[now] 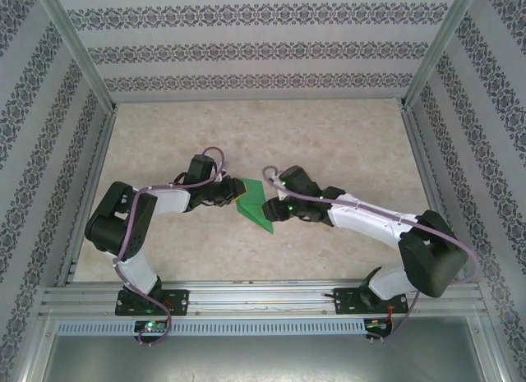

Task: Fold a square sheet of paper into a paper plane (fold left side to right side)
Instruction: Fourth fold the wing at the center of the table.

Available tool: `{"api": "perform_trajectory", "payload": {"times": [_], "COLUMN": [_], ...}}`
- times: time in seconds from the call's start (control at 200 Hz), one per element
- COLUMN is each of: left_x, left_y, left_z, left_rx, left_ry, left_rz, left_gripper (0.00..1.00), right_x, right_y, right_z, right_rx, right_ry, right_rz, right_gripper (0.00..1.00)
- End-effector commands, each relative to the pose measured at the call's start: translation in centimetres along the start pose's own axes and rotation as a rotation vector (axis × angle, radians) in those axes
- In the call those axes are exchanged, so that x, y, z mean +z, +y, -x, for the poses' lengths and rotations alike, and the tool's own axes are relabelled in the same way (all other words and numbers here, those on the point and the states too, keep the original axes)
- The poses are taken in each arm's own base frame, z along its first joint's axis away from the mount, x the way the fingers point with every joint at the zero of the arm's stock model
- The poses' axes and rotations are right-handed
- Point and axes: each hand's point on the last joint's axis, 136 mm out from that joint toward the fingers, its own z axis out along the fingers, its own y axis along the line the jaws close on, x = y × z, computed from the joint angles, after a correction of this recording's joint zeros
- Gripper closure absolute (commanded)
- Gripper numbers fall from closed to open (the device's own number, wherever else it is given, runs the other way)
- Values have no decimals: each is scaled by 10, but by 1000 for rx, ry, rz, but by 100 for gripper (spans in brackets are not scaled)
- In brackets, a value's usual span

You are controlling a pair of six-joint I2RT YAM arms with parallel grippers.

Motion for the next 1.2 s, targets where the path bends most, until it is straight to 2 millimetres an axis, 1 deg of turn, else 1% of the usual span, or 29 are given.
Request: {"api": "perform_trajectory", "payload": {"times": [0.0, 0.175, 0.23, 0.285, 0.425, 0.54, 0.704, 0.739, 0.924, 1.099, 1.194], "left_x": [-5, -3, -2, -2, -1, -1, -1, -1, -2, -3, -3], "left_y": [-29, -28, -29, -30, -33, -34, -34, -34, -33, -34, -34], "left_z": [8, 7, 7, 7, 8, 7, 7, 7, 8, 8, 9], "left_rx": [32, 3, -2, -4, -2, -1, 0, 1, 6, 7, 10], "left_ry": [-24, -19, -20, -21, -22, -20, -18, -19, -20, -23, -24], "left_rz": [-72, -52, -55, -60, -64, -60, -58, -57, -44, -46, -44], "left_gripper": [76, 77, 78, 80, 80, 80, 80, 80, 80, 80, 80], "right_x": [3, 21, 27, 32, 44, 48, 55, 57, 59, 60, 61], "right_y": [-11, 2, 5, 6, 4, 5, 5, 5, 3, 2, 0], "right_z": [-13, -24, -27, -29, -30, -26, -26, -26, -24, -27, -29], "right_rx": [-102, -162, -179, -200, -244, -256, -273, -277, -282, -282, -281], "right_ry": [50, 80, 90, 101, 121, 117, 126, 127, 122, 133, 138], "right_rz": [-206, -252, -253, -266, -309, -318, -327, -331, -348, -352, -355], "right_gripper": [53, 49, 49, 49, 50, 50, 50, 52, 53, 60, 62]}}
